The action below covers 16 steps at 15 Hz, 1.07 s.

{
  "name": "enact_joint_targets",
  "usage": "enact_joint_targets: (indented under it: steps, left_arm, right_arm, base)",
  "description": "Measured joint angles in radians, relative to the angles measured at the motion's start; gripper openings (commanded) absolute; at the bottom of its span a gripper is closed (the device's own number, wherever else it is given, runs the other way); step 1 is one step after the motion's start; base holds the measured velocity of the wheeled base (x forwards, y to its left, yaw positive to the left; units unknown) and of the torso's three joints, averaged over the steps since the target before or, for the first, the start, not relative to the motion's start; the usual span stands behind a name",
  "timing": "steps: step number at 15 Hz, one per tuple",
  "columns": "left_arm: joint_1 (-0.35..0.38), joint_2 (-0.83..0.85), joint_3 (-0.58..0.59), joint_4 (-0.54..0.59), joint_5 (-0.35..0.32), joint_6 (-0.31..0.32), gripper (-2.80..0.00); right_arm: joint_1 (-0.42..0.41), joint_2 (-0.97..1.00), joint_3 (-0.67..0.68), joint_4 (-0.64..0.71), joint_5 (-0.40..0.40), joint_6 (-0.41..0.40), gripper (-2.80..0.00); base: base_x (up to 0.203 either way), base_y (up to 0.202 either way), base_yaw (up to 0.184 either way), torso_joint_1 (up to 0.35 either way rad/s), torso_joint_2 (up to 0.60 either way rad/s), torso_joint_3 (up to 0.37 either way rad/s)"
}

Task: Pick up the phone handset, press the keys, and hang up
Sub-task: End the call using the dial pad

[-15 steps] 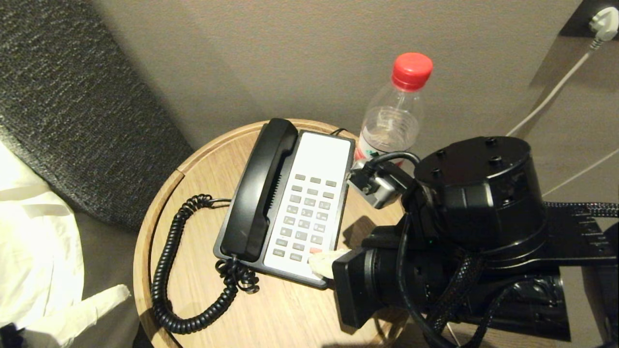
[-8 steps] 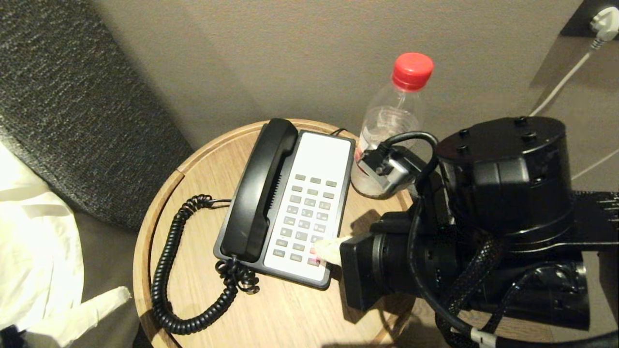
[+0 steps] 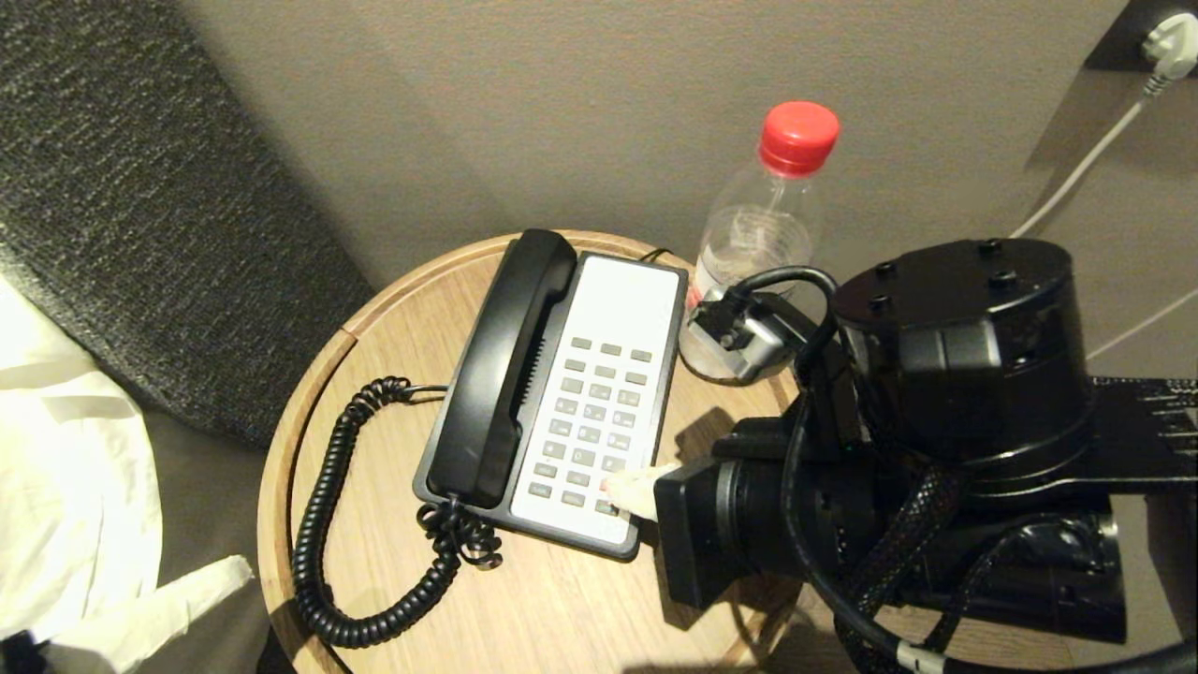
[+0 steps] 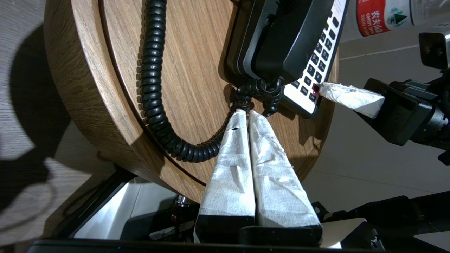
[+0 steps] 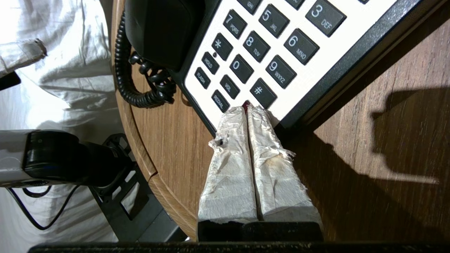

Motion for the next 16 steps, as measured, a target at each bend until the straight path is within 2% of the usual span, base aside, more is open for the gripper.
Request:
enact_joint_targets:
  steps: [16]
  left_arm:
    - [0.0,0.0,0.006,-0.001,0.0,0.0,-2.8]
  right_arm:
    - [0.001,0.005,0.005,0.008,0.037,0.011,-2.8]
  base:
    - [0.0,0.0,0.0,0.0,0.0,0.0]
